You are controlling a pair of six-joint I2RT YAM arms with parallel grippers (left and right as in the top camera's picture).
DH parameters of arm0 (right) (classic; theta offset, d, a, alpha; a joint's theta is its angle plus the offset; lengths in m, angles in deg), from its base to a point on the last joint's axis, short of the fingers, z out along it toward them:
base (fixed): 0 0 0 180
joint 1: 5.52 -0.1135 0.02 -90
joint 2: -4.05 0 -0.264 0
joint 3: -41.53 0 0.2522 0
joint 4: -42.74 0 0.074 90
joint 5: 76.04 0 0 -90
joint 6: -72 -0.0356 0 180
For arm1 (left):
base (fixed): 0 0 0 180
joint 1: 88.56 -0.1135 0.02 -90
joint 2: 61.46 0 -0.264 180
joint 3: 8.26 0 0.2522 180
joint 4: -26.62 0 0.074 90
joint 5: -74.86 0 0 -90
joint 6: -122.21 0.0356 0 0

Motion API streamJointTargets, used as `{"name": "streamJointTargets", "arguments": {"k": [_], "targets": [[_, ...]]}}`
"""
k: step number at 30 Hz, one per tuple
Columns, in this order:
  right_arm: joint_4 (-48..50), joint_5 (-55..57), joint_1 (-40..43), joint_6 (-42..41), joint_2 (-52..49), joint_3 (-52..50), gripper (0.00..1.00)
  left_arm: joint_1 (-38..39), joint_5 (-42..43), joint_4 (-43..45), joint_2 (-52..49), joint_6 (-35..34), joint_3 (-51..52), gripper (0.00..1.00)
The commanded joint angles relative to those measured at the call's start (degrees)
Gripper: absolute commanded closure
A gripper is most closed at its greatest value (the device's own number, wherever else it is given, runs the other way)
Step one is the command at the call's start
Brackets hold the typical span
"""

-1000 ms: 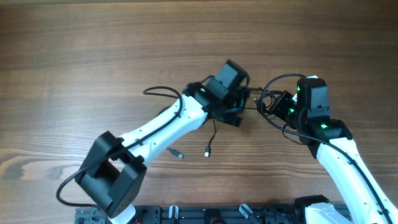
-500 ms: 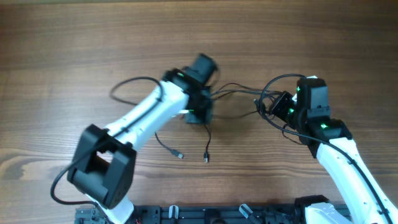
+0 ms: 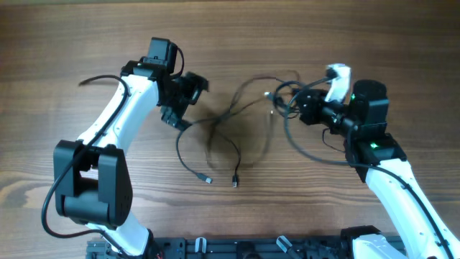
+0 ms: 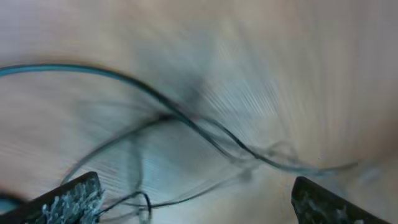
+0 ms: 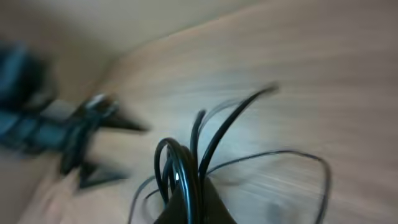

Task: Untangle cables

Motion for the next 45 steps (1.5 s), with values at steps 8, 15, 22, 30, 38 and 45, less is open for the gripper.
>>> {"name": "streamJointTargets", "arguments": {"k": [8,15,22,30,38,45], "targets": [[-0.6,-21.9,-0.1,11.6,-3.7,0.5,0.96,-0.1,36.0,7.6,-0.5,47.7,-0.3,0.00],[0.3,-23.3,-0.1,-3.1,-12.2,0.5,0.96,1.3,38.8,8.2,-0.5,53.5,-0.3,0.00],[5.6,-34.8,-0.1,-3.0,-15.4,0.5,0.96,6.5,33.7,8.8,-0.5,53.1,-0.3,0.07],[5.6,-36.2,0.0,-9.0,-15.4,0.5,0.95,12.1,29.0,11.0,-0.5,51.5,-0.3,0.58],[5.6,-30.4,2.4,-13.5,-15.4,0.5,0.95,15.5,23.8,11.7,-0.5,50.2,-0.3,0.68],[5.6,-29.9,6.1,-16.1,-15.4,0.5,0.92,15.3,23.5,11.5,-0.5,49.9,-0.3,0.64]]}}
